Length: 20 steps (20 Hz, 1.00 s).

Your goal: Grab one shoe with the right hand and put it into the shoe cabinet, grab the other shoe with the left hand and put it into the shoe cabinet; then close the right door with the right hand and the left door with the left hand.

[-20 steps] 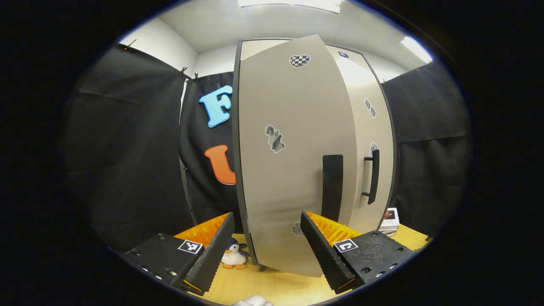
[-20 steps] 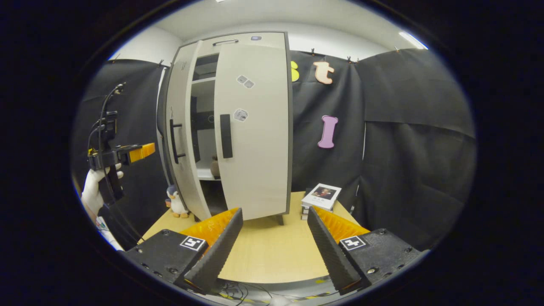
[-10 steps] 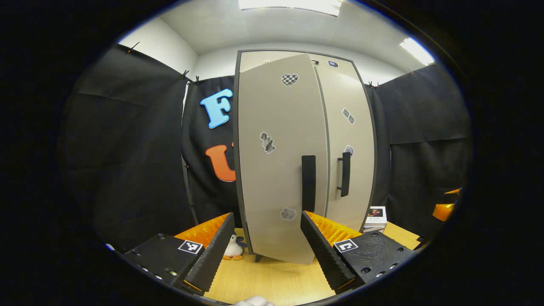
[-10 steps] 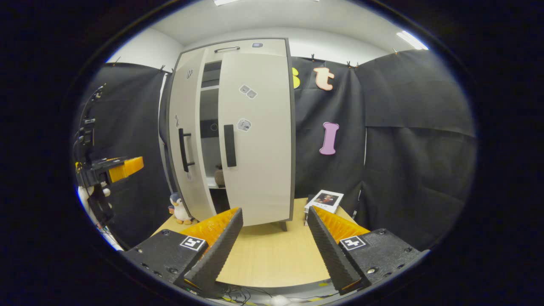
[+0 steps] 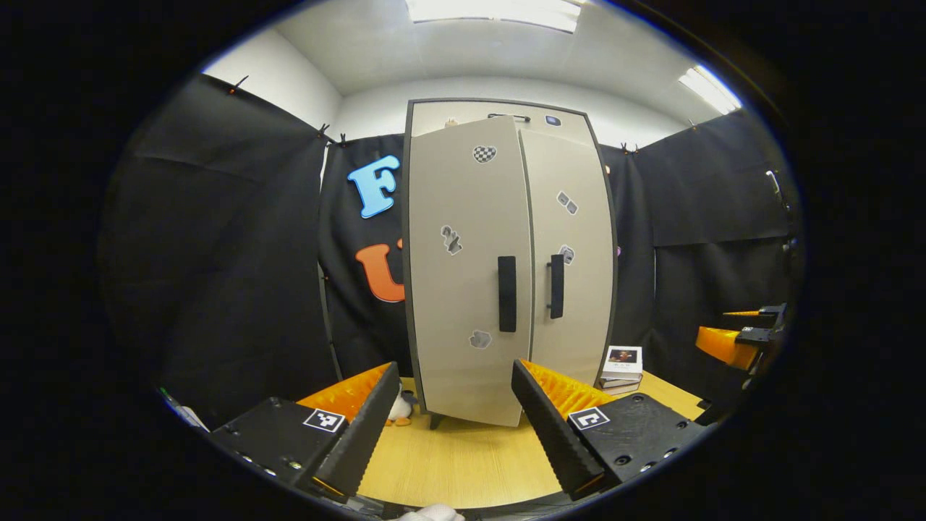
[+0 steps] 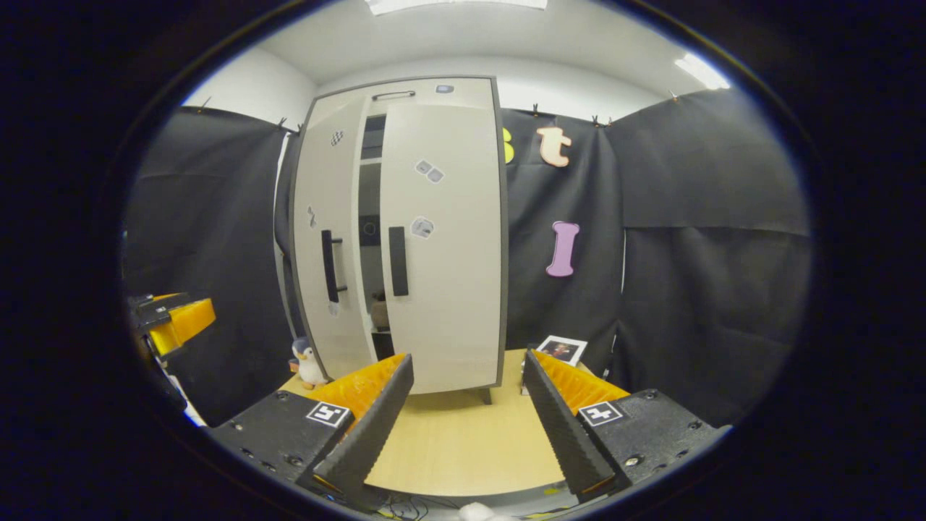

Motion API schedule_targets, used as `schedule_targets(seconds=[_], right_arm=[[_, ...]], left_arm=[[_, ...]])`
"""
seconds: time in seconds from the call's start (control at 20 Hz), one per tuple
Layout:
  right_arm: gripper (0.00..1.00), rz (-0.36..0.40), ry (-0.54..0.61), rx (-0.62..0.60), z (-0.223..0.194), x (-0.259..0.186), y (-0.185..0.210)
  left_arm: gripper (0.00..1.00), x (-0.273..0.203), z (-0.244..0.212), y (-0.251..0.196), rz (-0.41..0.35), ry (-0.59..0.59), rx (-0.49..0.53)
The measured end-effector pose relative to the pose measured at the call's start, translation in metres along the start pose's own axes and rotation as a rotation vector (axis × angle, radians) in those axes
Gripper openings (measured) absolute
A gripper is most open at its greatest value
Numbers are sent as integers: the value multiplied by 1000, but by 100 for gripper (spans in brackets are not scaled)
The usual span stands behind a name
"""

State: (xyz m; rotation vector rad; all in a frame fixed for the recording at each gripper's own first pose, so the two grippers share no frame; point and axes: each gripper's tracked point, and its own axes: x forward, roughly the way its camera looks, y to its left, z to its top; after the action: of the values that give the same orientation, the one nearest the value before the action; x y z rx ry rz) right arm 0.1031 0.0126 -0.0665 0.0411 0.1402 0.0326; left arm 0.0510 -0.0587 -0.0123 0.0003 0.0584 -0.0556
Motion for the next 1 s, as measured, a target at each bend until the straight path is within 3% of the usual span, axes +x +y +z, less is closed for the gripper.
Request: schedule_targets(seconds=[1.0], right_arm=[[99,42,-49,-35,12,-2,19]], left_arm=[[96,-6,2,16,49,-8,2]])
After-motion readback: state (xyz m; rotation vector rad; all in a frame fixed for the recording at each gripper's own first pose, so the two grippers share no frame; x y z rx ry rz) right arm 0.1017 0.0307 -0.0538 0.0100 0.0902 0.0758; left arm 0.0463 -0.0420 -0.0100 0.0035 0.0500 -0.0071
